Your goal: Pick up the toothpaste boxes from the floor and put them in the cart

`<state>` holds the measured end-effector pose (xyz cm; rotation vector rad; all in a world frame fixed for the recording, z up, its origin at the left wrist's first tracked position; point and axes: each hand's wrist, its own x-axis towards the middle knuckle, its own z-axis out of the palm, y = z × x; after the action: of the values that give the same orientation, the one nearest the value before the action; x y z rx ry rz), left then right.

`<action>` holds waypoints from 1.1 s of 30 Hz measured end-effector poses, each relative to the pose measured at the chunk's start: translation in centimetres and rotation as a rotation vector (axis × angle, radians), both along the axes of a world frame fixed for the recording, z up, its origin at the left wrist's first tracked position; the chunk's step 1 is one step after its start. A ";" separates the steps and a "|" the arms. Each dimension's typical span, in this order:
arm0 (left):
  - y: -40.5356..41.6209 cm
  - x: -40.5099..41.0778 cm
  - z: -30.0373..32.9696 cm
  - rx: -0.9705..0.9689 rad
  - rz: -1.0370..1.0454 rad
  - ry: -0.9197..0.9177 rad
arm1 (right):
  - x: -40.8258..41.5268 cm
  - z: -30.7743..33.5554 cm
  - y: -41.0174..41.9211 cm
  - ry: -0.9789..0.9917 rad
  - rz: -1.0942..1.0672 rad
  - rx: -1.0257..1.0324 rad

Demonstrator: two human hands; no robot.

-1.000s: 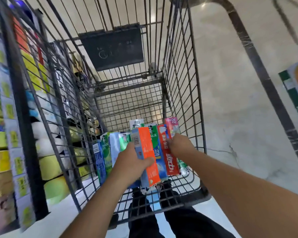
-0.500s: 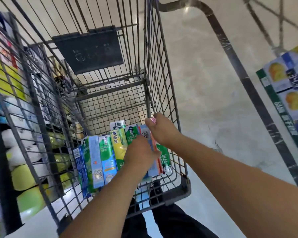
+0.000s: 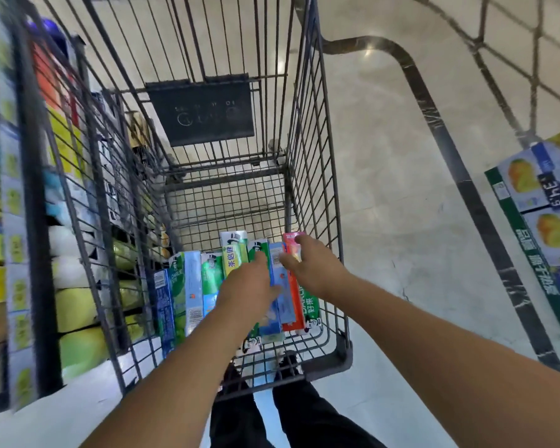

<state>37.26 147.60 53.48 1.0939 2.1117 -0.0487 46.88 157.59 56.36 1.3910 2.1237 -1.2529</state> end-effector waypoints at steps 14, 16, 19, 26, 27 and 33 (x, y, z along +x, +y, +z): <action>-11.3 -8.7 18.6 -0.109 0.239 0.018 | -2.0 16.0 -0.6 -0.041 0.707 0.333; -12.7 -8.2 20.2 -0.167 0.234 -0.002 | -2.4 17.8 -1.4 -0.031 0.743 0.364; -14.7 -7.6 21.8 -0.174 0.244 -0.040 | -2.5 20.1 -2.7 -0.017 0.806 0.391; -21.5 -4.4 24.5 -0.089 0.257 -0.059 | -0.5 22.2 -8.5 -0.008 0.824 0.369; -23.1 -3.9 24.8 -0.075 0.261 -0.049 | -0.2 22.3 -9.9 -0.009 0.834 0.363; -36.7 -2.1 26.7 -0.025 0.429 0.009 | -0.2 24.4 -21.5 0.006 0.939 0.366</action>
<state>35.16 110.88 80.22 0.6077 2.3028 0.1247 46.73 136.14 80.72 0.3210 2.5787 -0.5041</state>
